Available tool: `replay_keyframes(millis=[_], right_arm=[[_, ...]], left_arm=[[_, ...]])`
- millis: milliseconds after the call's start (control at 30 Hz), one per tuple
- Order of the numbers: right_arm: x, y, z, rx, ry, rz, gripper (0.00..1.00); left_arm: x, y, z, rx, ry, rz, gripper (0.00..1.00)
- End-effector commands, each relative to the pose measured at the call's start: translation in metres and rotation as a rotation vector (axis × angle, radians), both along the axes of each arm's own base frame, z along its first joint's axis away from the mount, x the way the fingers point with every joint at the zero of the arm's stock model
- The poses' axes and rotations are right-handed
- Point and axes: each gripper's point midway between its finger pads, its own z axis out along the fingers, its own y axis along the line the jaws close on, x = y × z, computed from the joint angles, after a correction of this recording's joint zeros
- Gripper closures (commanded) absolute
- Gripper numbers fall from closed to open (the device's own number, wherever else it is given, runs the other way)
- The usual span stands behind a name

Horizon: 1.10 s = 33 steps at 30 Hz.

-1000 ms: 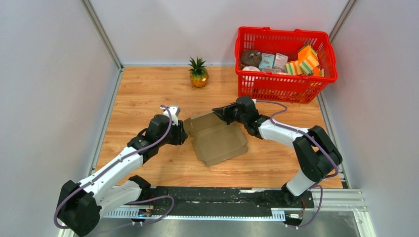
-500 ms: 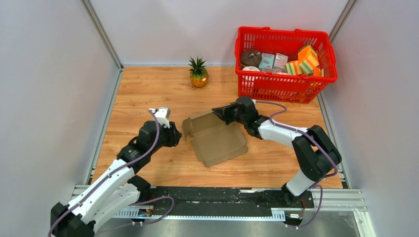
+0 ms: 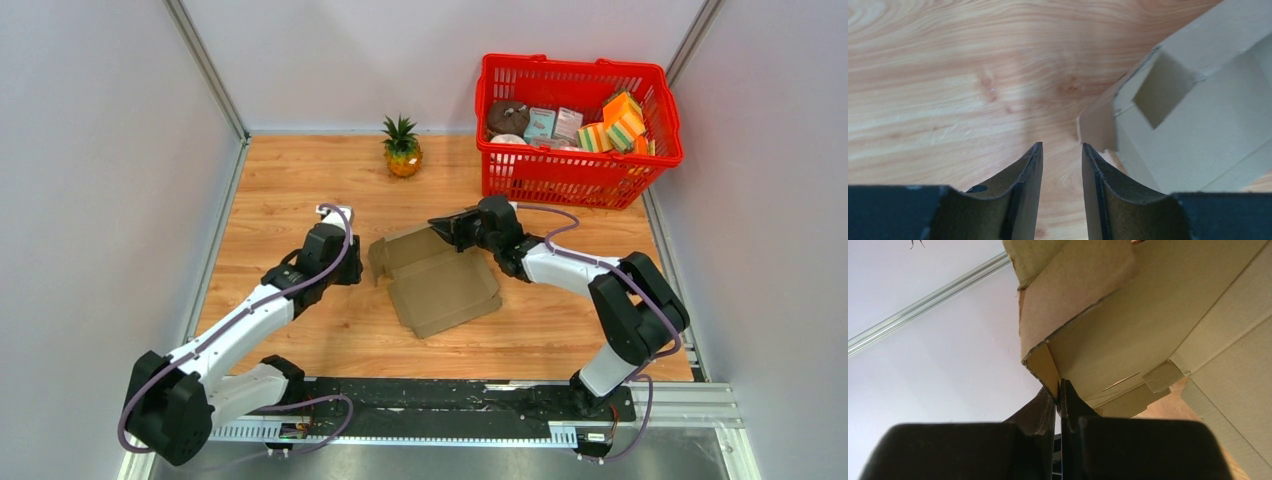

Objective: Fold the paper box

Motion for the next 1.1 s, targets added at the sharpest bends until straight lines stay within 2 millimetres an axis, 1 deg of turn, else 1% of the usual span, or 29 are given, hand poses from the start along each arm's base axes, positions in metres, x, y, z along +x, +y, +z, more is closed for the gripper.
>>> replay_keyframes(millis=[0, 67, 133, 167, 233, 267, 300, 500, 600, 667, 700, 733, 800, 833, 933, 1000, 1067], right_arm=[[0.002, 0.003, -0.003, 0.022, 0.014, 0.005, 0.92], [0.002, 0.004, -0.003, 0.025, 0.016, 0.007, 0.92], [0.001, 0.004, -0.003, 0.027, 0.018, 0.005, 0.92], [0.001, 0.005, -0.002, 0.030, 0.018, 0.008, 0.92], [0.002, 0.006, -0.001, 0.035, 0.019, 0.007, 0.92], [0.002, 0.006, 0.000, 0.038, 0.019, 0.011, 0.92], [0.002, 0.006, -0.001, 0.034, 0.016, 0.012, 0.92], [0.002, 0.005, -0.006, 0.019, 0.021, 0.007, 0.92], [0.003, 0.003, -0.004, -0.004, 0.003, 0.009, 0.92], [0.002, 0.001, -0.004, -0.023, -0.004, 0.004, 0.92], [0.001, 0.001, -0.005, -0.026, -0.003, 0.005, 0.92], [0.000, 0.002, -0.006, -0.026, -0.003, 0.008, 0.92], [-0.001, 0.003, -0.008, -0.029, 0.001, 0.011, 0.92], [-0.001, 0.004, -0.011, -0.032, 0.004, 0.012, 0.92], [-0.004, 0.008, -0.016, -0.034, 0.010, 0.022, 0.93], [-0.005, 0.009, -0.017, -0.037, 0.008, 0.024, 0.93], [-0.006, 0.009, -0.016, -0.044, 0.002, 0.026, 0.93]], left_arm=[[0.022, -0.036, 0.031, -0.102, -0.146, -0.162, 0.58], [0.022, -0.050, 0.039, -0.162, -0.182, -0.222, 0.58], [0.019, -0.058, 0.038, -0.187, -0.183, -0.268, 0.58], [0.016, -0.066, 0.041, -0.211, -0.184, -0.311, 0.58], [0.012, -0.068, 0.036, -0.217, -0.175, -0.333, 0.59], [0.013, -0.071, 0.040, -0.231, -0.197, -0.350, 0.59], [0.012, -0.071, 0.036, -0.230, -0.193, -0.350, 0.58], [0.020, -0.060, 0.025, -0.173, -0.197, -0.298, 0.56], [0.022, -0.063, 0.028, -0.185, -0.234, -0.311, 0.55], [0.023, -0.063, 0.034, -0.200, -0.262, -0.309, 0.52], [0.022, -0.063, 0.032, -0.207, -0.263, -0.303, 0.51], [0.024, -0.063, 0.033, -0.208, -0.276, -0.299, 0.50], [0.026, -0.063, 0.033, -0.199, -0.285, -0.298, 0.50], [0.029, -0.064, 0.037, -0.207, -0.306, -0.302, 0.50], [0.032, -0.068, 0.037, -0.207, -0.314, -0.315, 0.50], [0.031, -0.068, 0.032, -0.204, -0.303, -0.313, 0.51], [0.031, -0.071, 0.035, -0.221, -0.324, -0.326, 0.51]])
